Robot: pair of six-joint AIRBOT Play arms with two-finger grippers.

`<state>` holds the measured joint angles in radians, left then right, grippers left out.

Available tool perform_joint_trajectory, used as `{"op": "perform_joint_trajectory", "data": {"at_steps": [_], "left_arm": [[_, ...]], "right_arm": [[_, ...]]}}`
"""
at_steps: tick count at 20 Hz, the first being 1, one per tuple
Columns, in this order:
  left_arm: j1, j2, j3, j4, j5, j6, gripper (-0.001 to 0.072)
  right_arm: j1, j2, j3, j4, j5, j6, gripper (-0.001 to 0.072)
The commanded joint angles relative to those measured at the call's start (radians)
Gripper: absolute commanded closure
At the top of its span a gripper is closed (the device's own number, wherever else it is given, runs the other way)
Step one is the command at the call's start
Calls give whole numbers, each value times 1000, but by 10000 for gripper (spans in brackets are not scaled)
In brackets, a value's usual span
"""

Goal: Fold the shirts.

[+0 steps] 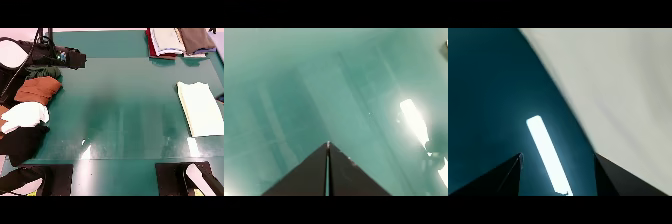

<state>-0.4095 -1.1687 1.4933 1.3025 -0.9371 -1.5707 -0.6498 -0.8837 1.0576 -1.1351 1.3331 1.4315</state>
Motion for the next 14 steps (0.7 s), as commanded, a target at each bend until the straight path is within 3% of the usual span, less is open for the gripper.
{"op": "perform_joint_trajectory", "data": {"at_steps": [1,3,4,5,7,14], "left_arm": [[0,-1,0,-1,-9,0,687],[0,-1,0,-1,13,0,687],[0,-1,0,-1,28,0,687],[0,-1,0,-1,39,0,687],[0,-1,0,-1,52,0,687],[0,-1,0,-1,70,0,687]], "right_arm": [[227,0,35,142,-55,1,188],[374,0,32,138,-99,0,192],[436,0,32,137,-121,0,233],[497,0,32,137,-144,0,348],[596,0,32,137,-178,-2,691],[694,0,32,138,-208,-11,694]]}}
